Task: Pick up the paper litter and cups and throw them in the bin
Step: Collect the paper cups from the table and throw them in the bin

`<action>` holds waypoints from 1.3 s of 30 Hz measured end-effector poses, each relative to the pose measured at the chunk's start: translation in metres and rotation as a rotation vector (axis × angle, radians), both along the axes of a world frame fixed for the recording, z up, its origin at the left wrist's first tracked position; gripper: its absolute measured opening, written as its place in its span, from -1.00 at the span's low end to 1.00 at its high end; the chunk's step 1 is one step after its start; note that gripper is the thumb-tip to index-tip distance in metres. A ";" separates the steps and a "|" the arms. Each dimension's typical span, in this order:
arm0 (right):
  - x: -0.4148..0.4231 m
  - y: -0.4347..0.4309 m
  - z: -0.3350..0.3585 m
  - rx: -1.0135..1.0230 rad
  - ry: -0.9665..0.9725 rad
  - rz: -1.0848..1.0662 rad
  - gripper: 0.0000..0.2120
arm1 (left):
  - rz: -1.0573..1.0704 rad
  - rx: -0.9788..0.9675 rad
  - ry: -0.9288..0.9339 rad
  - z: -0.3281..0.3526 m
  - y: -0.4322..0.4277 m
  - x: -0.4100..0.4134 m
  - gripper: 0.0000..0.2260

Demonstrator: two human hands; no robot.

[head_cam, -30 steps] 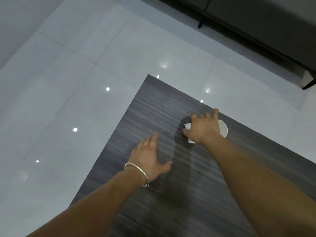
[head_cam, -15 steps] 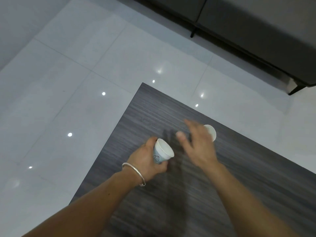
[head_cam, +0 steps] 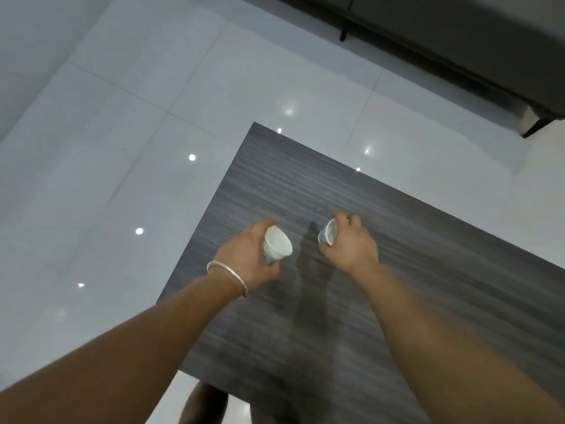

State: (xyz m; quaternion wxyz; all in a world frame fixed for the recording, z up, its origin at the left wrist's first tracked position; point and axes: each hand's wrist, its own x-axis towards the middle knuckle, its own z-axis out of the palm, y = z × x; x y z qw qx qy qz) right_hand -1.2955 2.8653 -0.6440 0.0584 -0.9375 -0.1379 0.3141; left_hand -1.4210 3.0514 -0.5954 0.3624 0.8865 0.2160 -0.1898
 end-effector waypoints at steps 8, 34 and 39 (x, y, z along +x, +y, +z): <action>-0.023 0.012 0.155 0.127 -0.169 -0.004 -0.28 | -0.082 0.111 -0.252 0.122 0.007 0.025 -0.30; -0.566 -0.272 0.365 -0.103 -0.531 -1.190 -0.25 | -1.379 0.032 -0.629 0.323 -0.352 -0.255 -0.26; -0.722 -0.334 0.367 -0.165 -0.564 -1.446 -0.27 | -1.640 -0.029 -0.709 0.334 -0.466 -0.389 -0.32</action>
